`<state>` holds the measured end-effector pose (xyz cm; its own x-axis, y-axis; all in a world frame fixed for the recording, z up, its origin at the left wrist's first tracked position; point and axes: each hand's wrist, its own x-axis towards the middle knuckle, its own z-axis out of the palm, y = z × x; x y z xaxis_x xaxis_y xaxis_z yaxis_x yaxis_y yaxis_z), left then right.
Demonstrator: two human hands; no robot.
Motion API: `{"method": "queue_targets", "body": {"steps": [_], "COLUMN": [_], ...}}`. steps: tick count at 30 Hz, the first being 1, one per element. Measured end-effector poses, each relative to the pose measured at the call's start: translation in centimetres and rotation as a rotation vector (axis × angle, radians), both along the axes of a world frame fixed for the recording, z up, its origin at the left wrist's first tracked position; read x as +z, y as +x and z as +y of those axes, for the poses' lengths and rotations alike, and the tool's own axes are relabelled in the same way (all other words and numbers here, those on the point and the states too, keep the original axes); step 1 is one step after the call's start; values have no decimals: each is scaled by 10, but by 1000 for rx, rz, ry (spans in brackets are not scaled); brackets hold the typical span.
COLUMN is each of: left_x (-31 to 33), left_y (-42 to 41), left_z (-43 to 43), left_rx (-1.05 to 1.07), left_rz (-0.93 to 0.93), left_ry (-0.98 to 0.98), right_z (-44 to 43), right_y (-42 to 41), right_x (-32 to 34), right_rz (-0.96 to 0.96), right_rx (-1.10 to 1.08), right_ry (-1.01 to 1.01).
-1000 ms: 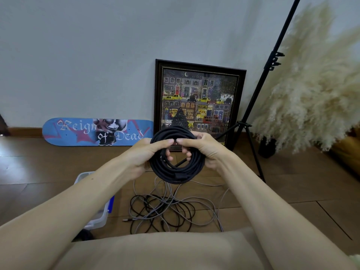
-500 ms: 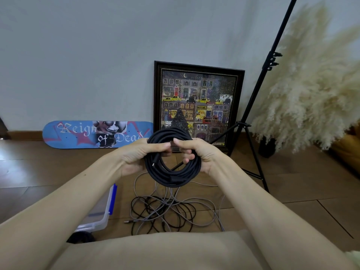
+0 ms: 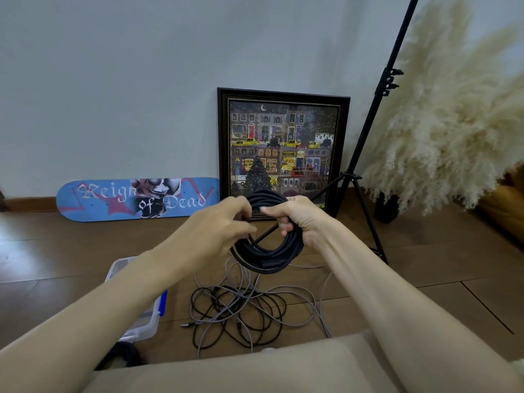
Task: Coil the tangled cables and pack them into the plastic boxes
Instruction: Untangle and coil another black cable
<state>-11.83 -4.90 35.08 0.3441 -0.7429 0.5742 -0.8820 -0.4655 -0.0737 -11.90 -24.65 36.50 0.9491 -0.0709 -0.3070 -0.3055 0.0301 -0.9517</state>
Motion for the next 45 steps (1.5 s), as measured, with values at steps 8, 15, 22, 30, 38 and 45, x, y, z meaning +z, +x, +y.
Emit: {"method": "queue_targets", "body": {"steps": [8,15,22,30,38,45], "left_x": [-9,-10,-8,-16,-22,-29], "left_y": [-4,-16,8,10,13,10], "left_z": [-26,-43,-31,-33,-32,-22], "left_rx": [-192,-227,-78,-63,-22,177], "left_rz": [263,-133,-181,26,-209,105], "left_ry": [-130,230,301,207,331,161], "right_z": [-9,-10,-15,-9,-9,-6], "right_y": [-1,-2,-4,-2,-1,4], "right_x": [-4,-8,1,-2,0,-5], "right_rz": [46,43,57,-36,-24,-88], "right_rx": [-37,24,50,-92,-90,-176], "right_ry": [0,-165,-202,-96,-98,-90]}}
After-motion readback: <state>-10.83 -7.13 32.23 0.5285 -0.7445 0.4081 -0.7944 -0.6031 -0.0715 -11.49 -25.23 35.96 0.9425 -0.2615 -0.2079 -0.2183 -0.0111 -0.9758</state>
